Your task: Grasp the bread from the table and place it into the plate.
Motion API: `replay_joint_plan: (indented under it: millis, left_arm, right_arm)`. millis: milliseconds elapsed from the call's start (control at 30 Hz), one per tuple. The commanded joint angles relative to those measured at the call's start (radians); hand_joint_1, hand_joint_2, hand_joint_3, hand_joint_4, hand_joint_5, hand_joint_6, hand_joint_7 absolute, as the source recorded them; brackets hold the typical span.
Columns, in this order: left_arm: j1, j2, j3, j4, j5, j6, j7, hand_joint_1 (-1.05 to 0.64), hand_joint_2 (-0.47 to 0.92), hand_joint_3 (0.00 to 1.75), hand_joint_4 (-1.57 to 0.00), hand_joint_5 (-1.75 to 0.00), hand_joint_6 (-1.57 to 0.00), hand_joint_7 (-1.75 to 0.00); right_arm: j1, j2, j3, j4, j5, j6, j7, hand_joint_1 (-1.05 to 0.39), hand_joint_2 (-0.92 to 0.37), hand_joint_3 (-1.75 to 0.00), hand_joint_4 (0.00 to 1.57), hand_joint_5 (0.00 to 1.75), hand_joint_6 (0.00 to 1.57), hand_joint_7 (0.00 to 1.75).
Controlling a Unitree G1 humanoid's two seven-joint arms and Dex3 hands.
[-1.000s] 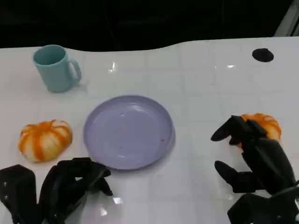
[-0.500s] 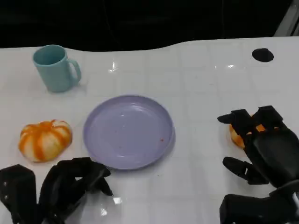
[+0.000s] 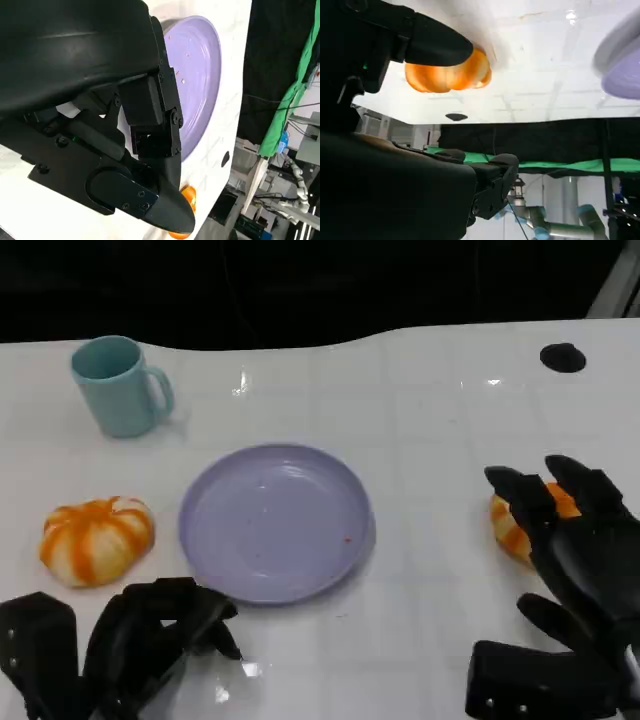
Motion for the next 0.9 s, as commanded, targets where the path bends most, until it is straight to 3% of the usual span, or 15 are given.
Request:
replay_joint_plan:
  millis: [33, 500, 633, 733, 900]
  left_arm:
    - [0.020, 0.007, 0.004, 0.001, 0.003, 0.012, 0.011, -1.04, 0.70, 0.02, -0.93, -1.48, -1.57, -0.30]
    - [0.015, 0.009, 0.006, 0.009, 0.001, 0.010, 0.007, -1.05, 0.70, 0.02, -0.94, -1.48, -1.57, -0.30]
    - [0.017, 0.010, 0.004, 0.006, 0.006, 0.008, 0.010, -1.04, 0.70, 0.02, -0.94, -1.47, -1.57, -0.31]
    - [0.018, 0.010, 0.003, 0.003, 0.006, 0.009, 0.009, -1.04, 0.70, 0.02, -0.94, -1.47, -1.57, -0.30]
    - [0.016, 0.010, 0.006, 0.007, 0.004, 0.010, 0.010, -1.04, 0.70, 0.02, -0.94, -1.47, -1.57, -0.30]
  right_arm:
    - [-0.021, -0.030, 0.000, 0.010, -0.014, 0.044, 0.025, -0.44, 0.16, -1.67, 0.00, 0.00, 0.00, 0.39]
    - [-0.135, -0.040, 0.038, 0.210, 0.013, 0.038, -0.035, -0.52, 0.09, -1.56, 0.01, 0.01, 0.00, 0.45]
    - [-0.166, -0.042, 0.056, 0.269, 0.016, 0.030, -0.059, -0.53, 0.12, -1.62, 0.02, 0.03, 0.00, 0.51]
    - [-0.192, -0.040, 0.067, 0.318, 0.023, 0.024, -0.072, -0.56, 0.14, -1.64, 0.02, 0.06, 0.00, 0.56]
    - [-0.230, -0.037, 0.082, 0.385, 0.044, 0.024, -0.081, -0.62, 0.10, -1.50, 0.00, 0.24, 0.00, 0.62]
